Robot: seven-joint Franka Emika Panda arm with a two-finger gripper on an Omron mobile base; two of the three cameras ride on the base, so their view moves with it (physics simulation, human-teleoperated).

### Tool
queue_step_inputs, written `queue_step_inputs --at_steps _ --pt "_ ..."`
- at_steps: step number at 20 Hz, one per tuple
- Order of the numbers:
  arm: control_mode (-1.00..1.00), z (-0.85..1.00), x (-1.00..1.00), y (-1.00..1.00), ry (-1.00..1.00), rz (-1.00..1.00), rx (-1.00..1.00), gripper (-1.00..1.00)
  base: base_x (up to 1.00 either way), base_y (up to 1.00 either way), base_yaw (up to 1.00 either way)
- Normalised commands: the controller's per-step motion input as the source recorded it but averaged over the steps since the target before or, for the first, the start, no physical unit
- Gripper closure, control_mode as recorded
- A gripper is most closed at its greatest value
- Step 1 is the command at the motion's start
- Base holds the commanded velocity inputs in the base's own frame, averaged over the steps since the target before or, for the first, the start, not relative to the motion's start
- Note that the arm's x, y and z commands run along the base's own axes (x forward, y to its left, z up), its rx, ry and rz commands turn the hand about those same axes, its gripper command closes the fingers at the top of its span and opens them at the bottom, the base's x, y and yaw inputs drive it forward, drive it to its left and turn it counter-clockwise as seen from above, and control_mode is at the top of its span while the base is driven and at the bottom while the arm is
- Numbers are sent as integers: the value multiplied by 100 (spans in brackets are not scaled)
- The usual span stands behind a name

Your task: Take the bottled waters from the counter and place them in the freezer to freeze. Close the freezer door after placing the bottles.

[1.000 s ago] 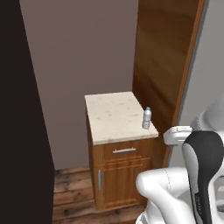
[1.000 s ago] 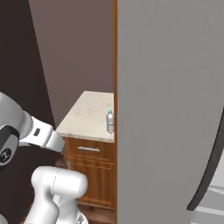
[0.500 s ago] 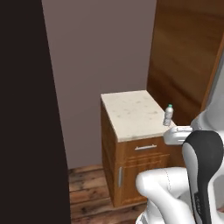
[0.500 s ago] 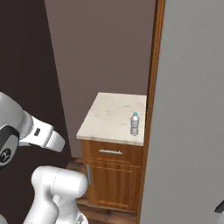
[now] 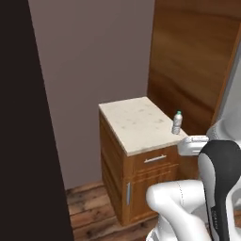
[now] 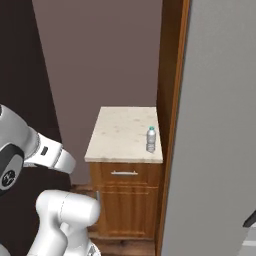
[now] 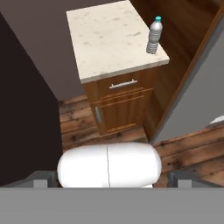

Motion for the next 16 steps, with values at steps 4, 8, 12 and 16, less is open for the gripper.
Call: queue_step_inputs --at_steps 4,8,12,16 --pt "100 0 0 0 0 0 0 -100 5 37 -40" --pt "100 0 0 0 0 0 0 -100 21 51 -32" --pt "100 0 0 0 0 0 0 -100 33 56 -29" --pt "100 0 0 0 0 0 0 -100 41 59 -28"
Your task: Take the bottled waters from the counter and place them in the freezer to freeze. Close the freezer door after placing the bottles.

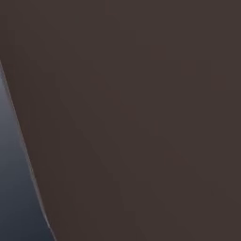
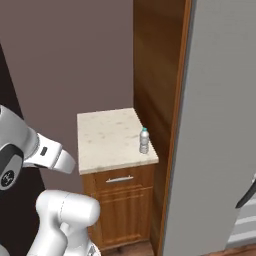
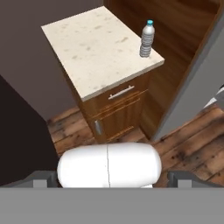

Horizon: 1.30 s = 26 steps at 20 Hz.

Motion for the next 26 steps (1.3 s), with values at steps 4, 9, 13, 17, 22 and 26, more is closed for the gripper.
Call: queue_step_inputs --at_steps 4,9,13,17,22,26 --pt "100 0 0 0 0 0 0 -100 48 54 -26" --pt "100 0 0 0 0 0 0 -100 39 48 -21" --pt "100 0 0 0 0 0 0 -100 27 48 -17" --pt "100 0 0 0 0 0 0 -100 18 38 -13" --pt "100 0 0 0 0 0 0 -100 14 36 -12" --pt "100 0 0 0 0 0 0 -100 18 46 -13"
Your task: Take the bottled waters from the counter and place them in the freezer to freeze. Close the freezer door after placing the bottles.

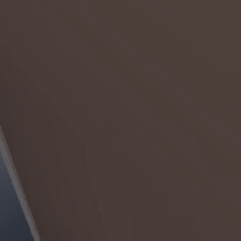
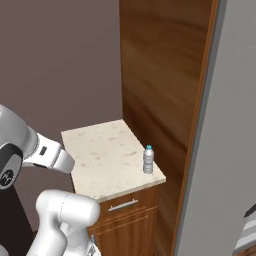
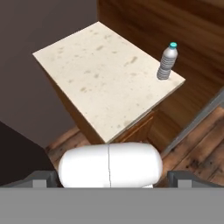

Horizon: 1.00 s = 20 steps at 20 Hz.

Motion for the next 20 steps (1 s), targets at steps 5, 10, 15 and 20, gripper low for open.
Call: queue_step_inputs --at_steps 5,10,15,20 --pt "100 0 0 0 0 0 0 -100 25 55 -16" --pt "-100 0 20 12 -3 -11 0 -100 5 8 -3" --pt "-100 -11 38 -10 -10 -17 0 -100 0 0 0" --pt "-100 -37 25 -46 -6 -12 0 -100 0 0 0"
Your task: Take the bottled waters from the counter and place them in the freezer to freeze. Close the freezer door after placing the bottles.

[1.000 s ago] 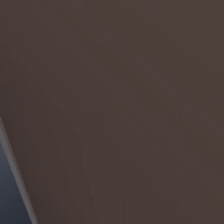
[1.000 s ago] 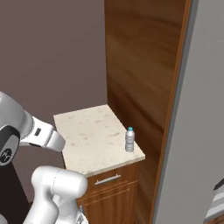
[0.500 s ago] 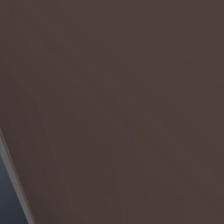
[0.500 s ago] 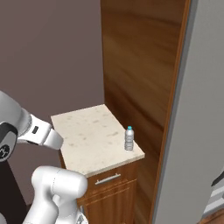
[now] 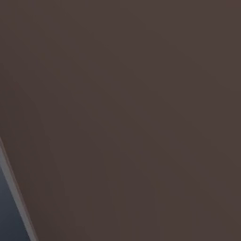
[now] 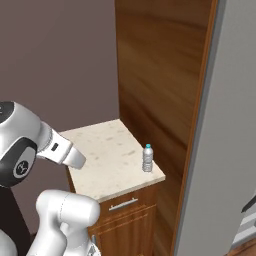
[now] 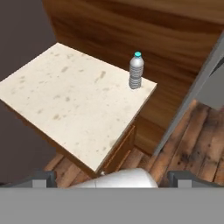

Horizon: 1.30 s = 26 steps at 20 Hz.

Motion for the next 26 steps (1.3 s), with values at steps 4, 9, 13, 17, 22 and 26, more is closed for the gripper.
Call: queue_step_inputs --at_steps 4,9,13,17,22,26 --pt "-100 -46 40 -36 1 -13 0 -100 0 0 0" --pt "-100 -43 56 -34 7 -9 -10 -100 0 0 0" --pt "-100 -56 62 -31 0 -5 -11 -100 0 0 0" --pt "-100 -65 43 -8 -11 -11 -12 -100 0 0 0" --pt "-100 -36 12 -1 -33 -10 -4 -100 0 0 0" --pt "-100 -38 40 0 -20 -7 -5 -100 0 0 0"
